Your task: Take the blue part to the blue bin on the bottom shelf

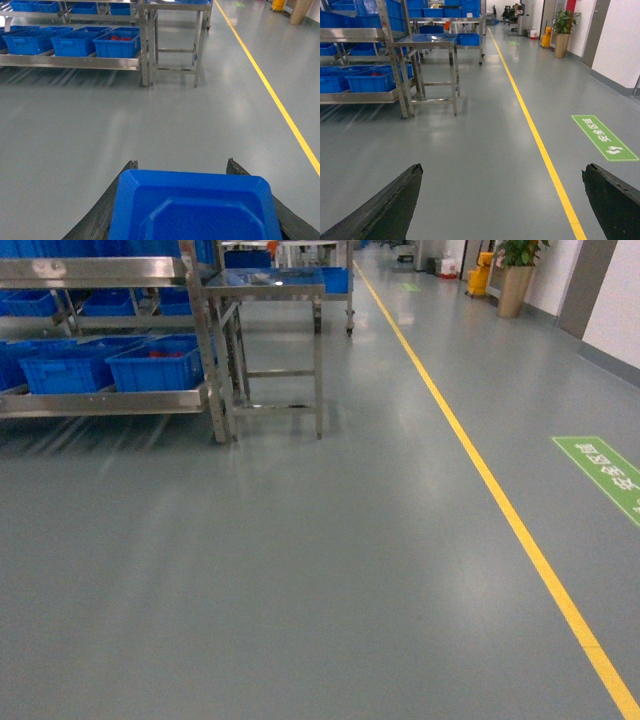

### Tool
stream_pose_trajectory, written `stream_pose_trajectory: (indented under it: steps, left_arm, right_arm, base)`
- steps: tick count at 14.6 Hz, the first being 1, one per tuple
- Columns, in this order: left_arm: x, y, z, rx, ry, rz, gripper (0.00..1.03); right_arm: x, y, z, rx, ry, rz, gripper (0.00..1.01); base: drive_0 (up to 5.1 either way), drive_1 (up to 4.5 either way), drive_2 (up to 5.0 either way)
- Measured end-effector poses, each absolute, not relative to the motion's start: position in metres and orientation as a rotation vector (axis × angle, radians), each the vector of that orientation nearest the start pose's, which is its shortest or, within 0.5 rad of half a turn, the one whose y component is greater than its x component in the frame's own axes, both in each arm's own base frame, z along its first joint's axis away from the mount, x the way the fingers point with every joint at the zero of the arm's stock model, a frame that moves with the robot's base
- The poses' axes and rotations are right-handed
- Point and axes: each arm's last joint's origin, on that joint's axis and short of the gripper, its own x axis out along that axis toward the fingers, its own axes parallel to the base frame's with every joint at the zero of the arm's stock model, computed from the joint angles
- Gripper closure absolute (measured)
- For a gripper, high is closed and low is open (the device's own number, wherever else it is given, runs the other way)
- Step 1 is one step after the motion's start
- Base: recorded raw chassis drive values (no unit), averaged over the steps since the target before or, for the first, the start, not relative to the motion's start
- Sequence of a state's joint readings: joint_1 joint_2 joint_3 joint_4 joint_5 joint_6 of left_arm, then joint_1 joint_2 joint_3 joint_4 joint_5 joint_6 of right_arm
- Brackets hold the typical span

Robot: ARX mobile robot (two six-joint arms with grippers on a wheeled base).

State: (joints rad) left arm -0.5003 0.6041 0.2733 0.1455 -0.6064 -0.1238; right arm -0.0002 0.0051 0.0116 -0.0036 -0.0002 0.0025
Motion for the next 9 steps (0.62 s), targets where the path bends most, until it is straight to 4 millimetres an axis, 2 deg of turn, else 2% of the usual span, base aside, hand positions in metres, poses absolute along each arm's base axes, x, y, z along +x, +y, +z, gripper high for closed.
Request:
stream_pose_trajectory:
  steps: [9]
  left_arm:
    - [0.1342, -0.0544, 0.2136, -0.025, 0.153, 0.116, 0.59]
  right_arm:
    - [0.0973, 0.0000, 0.1667, 0.002, -0.003, 0.000, 0.03]
  base:
    - [0.0, 4.30, -4.3]
